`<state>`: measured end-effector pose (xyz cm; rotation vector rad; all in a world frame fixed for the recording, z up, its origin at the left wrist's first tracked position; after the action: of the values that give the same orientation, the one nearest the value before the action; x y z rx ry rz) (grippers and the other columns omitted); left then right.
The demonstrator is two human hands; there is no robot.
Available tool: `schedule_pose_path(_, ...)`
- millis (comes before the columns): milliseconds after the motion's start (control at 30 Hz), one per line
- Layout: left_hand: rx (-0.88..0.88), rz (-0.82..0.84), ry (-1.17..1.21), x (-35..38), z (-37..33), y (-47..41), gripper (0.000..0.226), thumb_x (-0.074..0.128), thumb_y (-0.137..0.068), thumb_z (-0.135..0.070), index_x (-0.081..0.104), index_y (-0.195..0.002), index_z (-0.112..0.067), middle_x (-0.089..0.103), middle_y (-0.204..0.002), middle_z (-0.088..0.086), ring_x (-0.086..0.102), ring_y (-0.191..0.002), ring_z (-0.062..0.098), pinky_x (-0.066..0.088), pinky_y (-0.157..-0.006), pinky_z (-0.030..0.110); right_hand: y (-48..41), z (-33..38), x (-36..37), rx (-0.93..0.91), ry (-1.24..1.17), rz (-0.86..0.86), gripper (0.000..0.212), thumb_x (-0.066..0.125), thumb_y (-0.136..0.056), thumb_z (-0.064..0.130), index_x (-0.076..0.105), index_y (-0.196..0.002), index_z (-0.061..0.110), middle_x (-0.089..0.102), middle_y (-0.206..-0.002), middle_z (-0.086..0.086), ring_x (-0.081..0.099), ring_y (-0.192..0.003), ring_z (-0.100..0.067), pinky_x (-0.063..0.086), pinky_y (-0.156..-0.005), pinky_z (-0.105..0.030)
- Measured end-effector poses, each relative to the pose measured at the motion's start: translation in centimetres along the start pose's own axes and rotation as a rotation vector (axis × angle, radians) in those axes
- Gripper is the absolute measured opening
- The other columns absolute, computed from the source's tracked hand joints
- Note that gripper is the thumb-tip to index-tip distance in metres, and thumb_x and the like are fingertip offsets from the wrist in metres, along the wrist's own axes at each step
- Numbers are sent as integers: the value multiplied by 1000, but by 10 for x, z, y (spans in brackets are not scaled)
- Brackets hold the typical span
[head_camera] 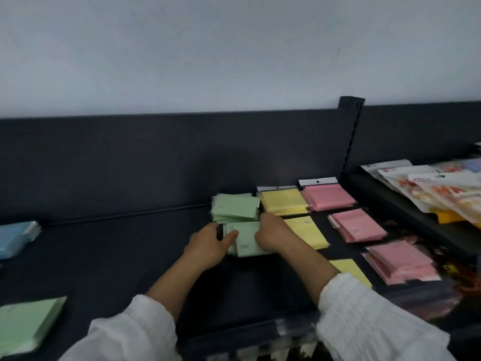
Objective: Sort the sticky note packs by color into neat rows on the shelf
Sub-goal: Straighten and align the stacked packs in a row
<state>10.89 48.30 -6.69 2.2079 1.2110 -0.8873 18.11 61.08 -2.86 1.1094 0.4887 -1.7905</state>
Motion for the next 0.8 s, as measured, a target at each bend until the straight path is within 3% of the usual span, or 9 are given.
schedule_pose_path(133, -31, 20, -9, 9, -2, -10, 68, 55, -63, -70, 54, -115, -26, 62, -115, -3, 58, -103, 18, 50, -89, 38, -8, -4, 4, 14, -25, 36, 38, 45, -92, 12, 42, -129, 2, 49, -133, -18, 49, -121, -31, 42, -92, -29)
schedule_pose_path(233, -14, 17, 99, 11, -13, -9, 51, 69, -78, -36, 49, -121, -16, 58, -115, -5, 57, -101, 15, 48, -89, 30, -13, -6, 11, 11, -110, 23, 44, 49, -88, 12, 41, -130, 4, 49, -133, -18, 49, -120, -32, 43, -93, -31)
schedule_pose_path(300, -27, 2, 225, 15, -13, -7, 58, 70, -80, -18, 40, -129, -12, 52, -108, -6, 53, -97, 11, 45, -83, 23, -14, -10, 18, 13, -233, -18, 46, 50, -82, 9, 43, -128, 7, 52, -128, -16, 52, -115, -31, 46, -92, -32)
schedule_pose_path(400, -26, -8, 350, 9, -11, -2, 69, 70, -76, -3, 33, -134, -12, 53, -108, -3, 55, -97, 12, 48, -78, 25, -11, -13, 23, 34, -483, -119, 53, 51, -76, 1, 44, -127, 11, 57, -121, -13, 55, -109, -28, 49, -90, -34)
schedule_pose_path(467, -51, 13, 467, 2, -3, -1, 78, 69, -71, 8, 32, -136, -14, 56, -113, 1, 58, -99, 15, 53, -75, 28, -7, -14, 26, 90, -715, -128, 59, 56, -71, -9, 46, -126, 10, 60, -114, -12, 58, -102, -27, 52, -82, -34)
schedule_pose_path(533, -38, 9, 493, -8, 7, 5, 87, 70, -68, 11, 30, -139, -18, 54, -117, 2, 57, -102, 16, 55, -77, 31, 3, -7, 35, 105, -913, -11, 51, 57, -70, -18, 55, -113, 9, 65, -99, -9, 60, -88, -23, 53, -67, -28)
schedule_pose_path(600, 1, -36, 420, -20, 20, 16, 90, 72, -68, 8, 29, -141, -22, 46, -123, 1, 53, -108, 15, 51, -89, 33, 14, 8, 46, 37, -917, 79, 46, 56, -73, -17, 60, -109, 11, 67, -96, -5, 62, -86, -18, 53, -66, -27)
schedule_pose_path(667, 37, -115, 383, -36, 27, 26, 84, 70, -71, 7, 33, -140, -24, 37, -127, 1, 49, -113, 15, 46, -97, 31, 18, 25, 53, -45, -864, 60, 46, 55, -77, -12, 56, -115, 15, 65, -105, -5, 61, -95, -17, 53, -76, -28)
schedule_pose_path(800, 166, -331, 448, -74, 38, 32, 72, 66, -72, 14, 45, -132, -19, 47, -131, 3, 51, -118, 15, 43, -103, 37, 15, 62, 51, -233, -724, -60, 46, 51, -83, -8, 45, -119, 19, 57, -114, -2, 54, -103, -14, 47, -84, -24)
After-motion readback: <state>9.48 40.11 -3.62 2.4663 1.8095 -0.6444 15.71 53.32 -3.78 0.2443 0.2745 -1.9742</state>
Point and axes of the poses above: each hand's wrist, its own y-axis away from the middle knuckle, its own x-axis out of the palm, z = x × y, the point moved 5 cm from there along -y, towards the middle knuckle
